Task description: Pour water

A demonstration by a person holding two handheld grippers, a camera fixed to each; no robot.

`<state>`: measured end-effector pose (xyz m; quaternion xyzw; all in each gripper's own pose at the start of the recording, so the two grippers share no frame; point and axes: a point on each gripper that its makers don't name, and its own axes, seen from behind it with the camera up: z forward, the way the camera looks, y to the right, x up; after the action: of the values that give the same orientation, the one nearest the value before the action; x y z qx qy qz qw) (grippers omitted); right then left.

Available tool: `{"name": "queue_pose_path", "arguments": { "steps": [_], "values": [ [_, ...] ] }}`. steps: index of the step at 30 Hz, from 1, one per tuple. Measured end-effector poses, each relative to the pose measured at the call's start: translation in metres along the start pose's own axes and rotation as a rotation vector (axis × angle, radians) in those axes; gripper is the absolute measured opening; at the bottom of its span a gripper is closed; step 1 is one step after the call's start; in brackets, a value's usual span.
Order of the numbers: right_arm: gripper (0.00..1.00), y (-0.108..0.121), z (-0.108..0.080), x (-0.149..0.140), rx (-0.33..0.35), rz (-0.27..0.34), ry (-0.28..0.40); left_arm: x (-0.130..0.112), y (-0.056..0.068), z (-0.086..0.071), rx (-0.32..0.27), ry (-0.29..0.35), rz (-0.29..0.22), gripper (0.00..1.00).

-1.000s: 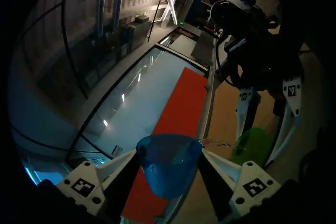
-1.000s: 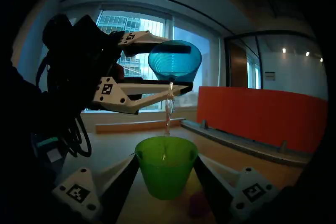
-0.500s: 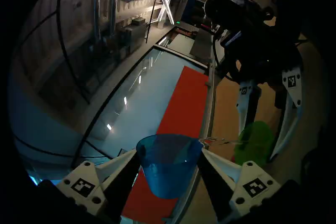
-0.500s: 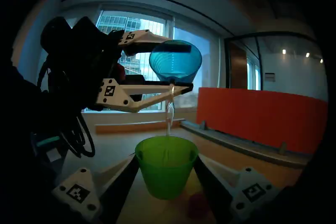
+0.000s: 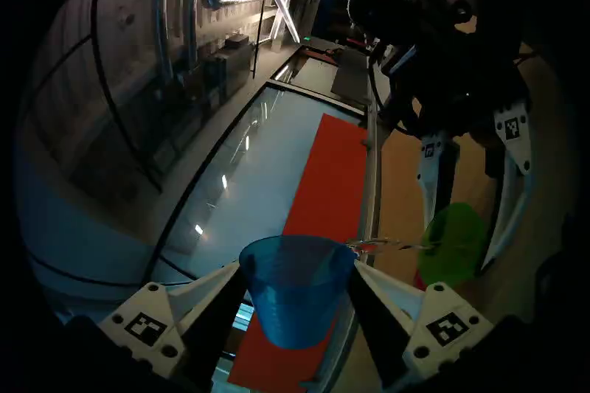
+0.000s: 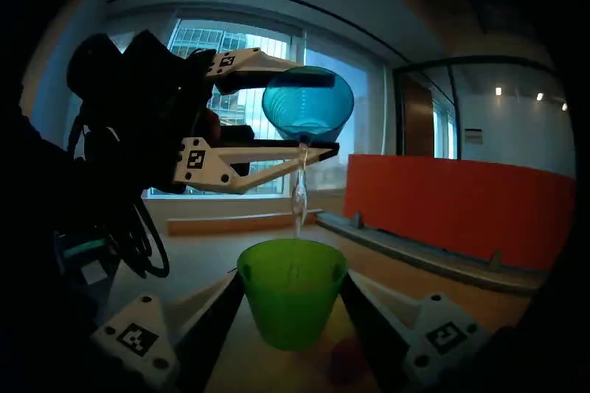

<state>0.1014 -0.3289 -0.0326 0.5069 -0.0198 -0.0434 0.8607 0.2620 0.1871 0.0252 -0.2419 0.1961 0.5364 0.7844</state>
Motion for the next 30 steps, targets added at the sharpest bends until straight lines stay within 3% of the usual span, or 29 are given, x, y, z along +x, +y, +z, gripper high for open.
{"name": "queue_pose_path", "arguments": {
  "steps": [30],
  "values": [
    [0.90, 0.001, 0.001, 0.002, -0.004, -0.001, 0.007, 0.006, -0.011, -0.004, 0.022, 0.004, 0.097, 0.86]
  ]
}}
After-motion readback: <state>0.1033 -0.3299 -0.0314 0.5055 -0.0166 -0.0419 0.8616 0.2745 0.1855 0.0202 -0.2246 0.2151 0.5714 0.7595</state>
